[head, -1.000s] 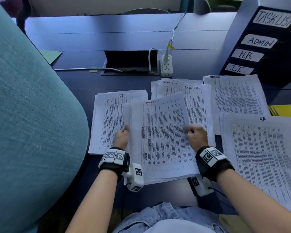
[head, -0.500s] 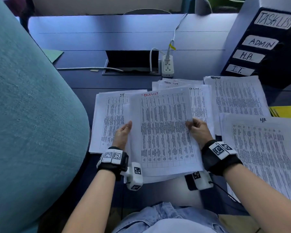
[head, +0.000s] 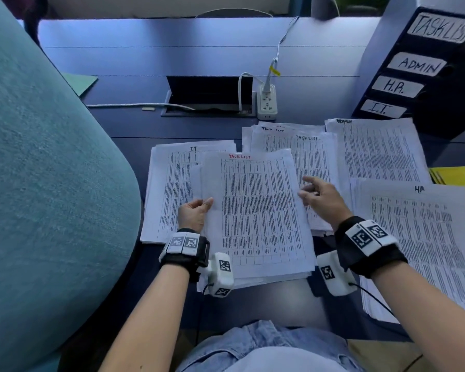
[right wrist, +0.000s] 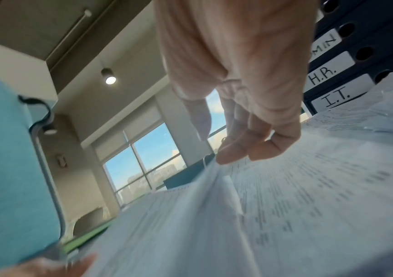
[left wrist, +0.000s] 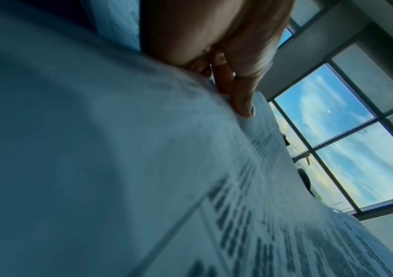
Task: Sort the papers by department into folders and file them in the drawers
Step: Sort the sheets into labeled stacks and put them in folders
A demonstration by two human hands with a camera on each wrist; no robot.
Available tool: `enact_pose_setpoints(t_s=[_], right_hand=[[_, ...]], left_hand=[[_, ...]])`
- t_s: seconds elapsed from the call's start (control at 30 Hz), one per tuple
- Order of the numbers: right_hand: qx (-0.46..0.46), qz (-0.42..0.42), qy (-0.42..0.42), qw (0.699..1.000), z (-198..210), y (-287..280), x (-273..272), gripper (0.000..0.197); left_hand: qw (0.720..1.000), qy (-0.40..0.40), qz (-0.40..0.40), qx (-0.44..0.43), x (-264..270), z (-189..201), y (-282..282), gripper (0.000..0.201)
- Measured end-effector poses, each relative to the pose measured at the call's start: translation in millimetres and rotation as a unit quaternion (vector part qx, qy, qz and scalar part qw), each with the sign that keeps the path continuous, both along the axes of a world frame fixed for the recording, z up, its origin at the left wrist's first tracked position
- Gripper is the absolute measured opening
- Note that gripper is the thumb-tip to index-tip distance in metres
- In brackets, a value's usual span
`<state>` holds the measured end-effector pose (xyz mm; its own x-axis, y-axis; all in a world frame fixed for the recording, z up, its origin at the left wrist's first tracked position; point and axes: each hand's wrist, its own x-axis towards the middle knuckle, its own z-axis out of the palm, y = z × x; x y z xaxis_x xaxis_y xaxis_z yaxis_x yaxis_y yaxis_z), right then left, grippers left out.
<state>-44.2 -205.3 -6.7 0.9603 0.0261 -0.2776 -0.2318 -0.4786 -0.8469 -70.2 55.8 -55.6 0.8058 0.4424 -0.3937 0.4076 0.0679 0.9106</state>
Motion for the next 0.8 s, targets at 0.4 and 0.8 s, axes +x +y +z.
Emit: enact_pose_setpoints(t_s=[0.4, 0.8], right_hand=[[-0.080, -0.096, -0.040, 0.991, -19, 9, 6, 0.018], [0.127, -0.126, 0.023, 0.984, -22, -22, 1, 0.034]], left_hand=[[1.000, 0.002, 0.019, -0.018, 0, -3, 2, 0.024], [0.998, -0.004, -0.063, 0.009, 3, -6, 9, 0.021]])
